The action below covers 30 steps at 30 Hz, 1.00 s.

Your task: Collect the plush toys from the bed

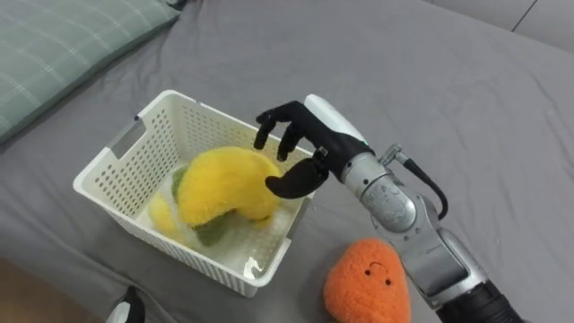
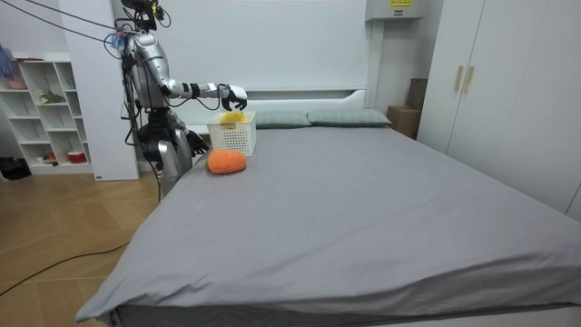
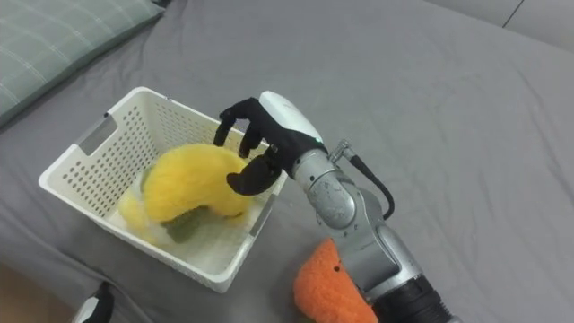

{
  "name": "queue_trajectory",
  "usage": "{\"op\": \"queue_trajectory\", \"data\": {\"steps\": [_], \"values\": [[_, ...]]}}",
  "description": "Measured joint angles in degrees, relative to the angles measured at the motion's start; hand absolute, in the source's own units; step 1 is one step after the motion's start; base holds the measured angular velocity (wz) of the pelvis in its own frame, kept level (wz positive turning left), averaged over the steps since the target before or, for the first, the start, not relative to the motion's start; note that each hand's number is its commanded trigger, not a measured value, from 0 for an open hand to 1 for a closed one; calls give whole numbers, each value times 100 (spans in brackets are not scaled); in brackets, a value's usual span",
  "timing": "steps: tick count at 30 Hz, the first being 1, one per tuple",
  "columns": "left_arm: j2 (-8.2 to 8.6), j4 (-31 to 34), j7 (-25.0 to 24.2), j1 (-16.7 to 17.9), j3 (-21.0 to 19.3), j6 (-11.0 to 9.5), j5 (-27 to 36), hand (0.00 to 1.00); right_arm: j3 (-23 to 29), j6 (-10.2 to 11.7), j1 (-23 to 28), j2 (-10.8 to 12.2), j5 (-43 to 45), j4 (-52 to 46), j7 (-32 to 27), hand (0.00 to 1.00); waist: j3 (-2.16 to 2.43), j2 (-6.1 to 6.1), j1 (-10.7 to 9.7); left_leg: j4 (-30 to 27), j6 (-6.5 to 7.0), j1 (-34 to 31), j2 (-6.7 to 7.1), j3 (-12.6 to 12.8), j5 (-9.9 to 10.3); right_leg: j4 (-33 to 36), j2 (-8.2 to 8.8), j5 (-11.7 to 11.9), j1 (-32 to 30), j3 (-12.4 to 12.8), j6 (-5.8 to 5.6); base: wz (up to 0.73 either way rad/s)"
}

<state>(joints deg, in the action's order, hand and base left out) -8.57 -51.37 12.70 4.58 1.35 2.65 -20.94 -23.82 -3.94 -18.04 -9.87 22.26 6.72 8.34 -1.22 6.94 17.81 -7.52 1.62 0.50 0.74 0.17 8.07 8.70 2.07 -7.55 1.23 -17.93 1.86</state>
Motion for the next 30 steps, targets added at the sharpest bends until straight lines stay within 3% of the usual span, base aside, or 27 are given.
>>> {"op": "queue_trajectory", "data": {"steps": [10, 19, 22, 27, 30], "values": [[0, 15, 0, 2, -8, 104, -141, 0, 0, 0, 11, -16, 10, 2, 0, 0, 4, -30, -25, -19, 0, -11, 4, -48, -1, -2, 21, -1, 15, -72, -1, 1], [28, -59, 17, -2, -143, 116, -170, 0, 80, 9, 37, -119, -137, 12, -22, 0, 13, -46, -191, -24, 1, 47, 9, -53, -1, -6, -7, -2, 91, -58, -4, 0], [61, -48, 15, -1, -241, 146, -169, 0, 228, 10, 276, -140, -403, 14, -140, 0, 17, -63, -203, -21, 2, 75, 9, -45, 0, -4, -5, -3, 132, -40, -4, 0], [116, -24, 34, 28, -326, 201, -168, 0, 363, 30, 578, -151, -459, 318, -407, 0, 62, -136, -335, -24, 5, 111, 6, -11, 2, -4, -5, -5, 139, 35, -8, -3], [139, -31, 54, 66, -475, 196, -164, 0, 715, 43, 939, -164, -684, 390, -564, 0, 87, -196, -364, -14, 7, 152, -4, 72, 4, -1, 8, -5, 166, 109, -8, -12]]}}
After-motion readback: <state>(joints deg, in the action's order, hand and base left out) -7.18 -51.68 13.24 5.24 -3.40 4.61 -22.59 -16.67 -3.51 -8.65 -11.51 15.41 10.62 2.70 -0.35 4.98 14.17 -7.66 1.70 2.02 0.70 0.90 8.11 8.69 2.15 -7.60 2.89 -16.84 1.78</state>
